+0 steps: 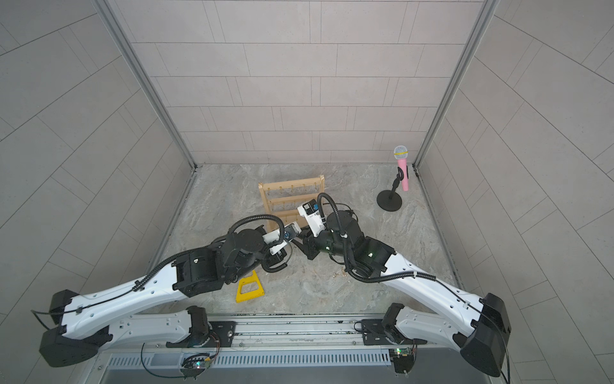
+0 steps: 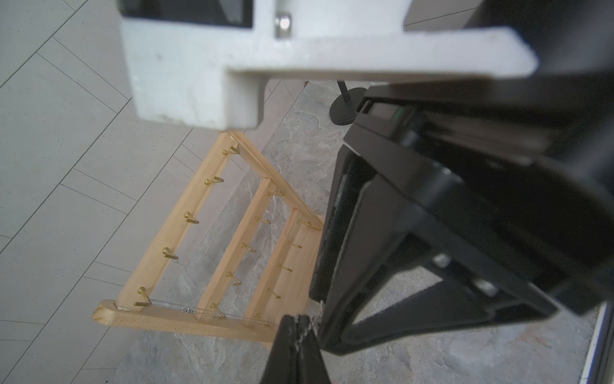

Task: Hang the necklace on the jewelry display stand
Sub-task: Pick up the necklace from the center of the board.

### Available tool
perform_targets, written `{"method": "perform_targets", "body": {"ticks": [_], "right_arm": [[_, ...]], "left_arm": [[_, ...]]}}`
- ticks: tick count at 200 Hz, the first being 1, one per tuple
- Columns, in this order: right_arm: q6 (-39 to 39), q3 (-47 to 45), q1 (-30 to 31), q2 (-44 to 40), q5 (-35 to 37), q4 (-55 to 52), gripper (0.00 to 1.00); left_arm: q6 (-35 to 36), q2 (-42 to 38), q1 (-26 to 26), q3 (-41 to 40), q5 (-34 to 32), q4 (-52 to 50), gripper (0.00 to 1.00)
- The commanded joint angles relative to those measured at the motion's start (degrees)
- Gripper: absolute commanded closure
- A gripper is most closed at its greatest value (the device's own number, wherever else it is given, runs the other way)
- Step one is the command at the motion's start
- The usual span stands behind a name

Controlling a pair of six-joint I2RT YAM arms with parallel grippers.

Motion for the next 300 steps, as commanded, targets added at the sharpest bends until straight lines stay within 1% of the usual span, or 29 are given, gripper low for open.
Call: {"method": "perform_targets", "body": {"ticks": [1,18,47,88,132,196,247,280,300], "right_arm": [[-1.0,0.9,-0.2,0.4,-0.1,1.0,0.73],[-1.1,0.7,-0.3,0.0,-0.2,0.8,0.73],[-1.9,0.3,-0.4,-1.8,0.2,-0.9,0.69],[-2.9,-0.2,-2.0,-4.4,-1.8,-3.8,0.65],[-2.8,0.6,-5.1,-4.3,-3.7,-4.2,0.67],[-3.0,2.5,-5.1,0.1,-10.0,-0.7,0.68],[-2.6,2.7,-5.1,1.5,-11.1,0.8,0.68],[-2.9,2.2,-5.3,0.8,-9.8,0.2,0.7],[-3.0,2.3,-5.4,1.0,-10.0,0.1,0.7]], "left_arm": [[0.9,-1.3,-0.1,-0.1,0.2,1.2,1.0],[1.0,-1.3,-0.1,-0.4,-0.3,1.2,1.0],[1.1,-0.6,0.0,-0.3,-0.5,1.1,1.0],[1.0,-0.2,-0.1,-0.2,-1.0,0.9,1.0],[0.7,-0.1,-0.1,-0.3,-0.2,1.4,1.0],[0.6,-0.3,0.0,-0.3,0.6,1.5,1.0],[0.4,-0.2,0.0,-0.6,1.0,1.7,1.0],[0.2,-0.1,0.1,-0.7,0.5,1.7,1.0],[-0.2,-0.2,0.3,-1.0,1.6,2.1,1.0]]}}
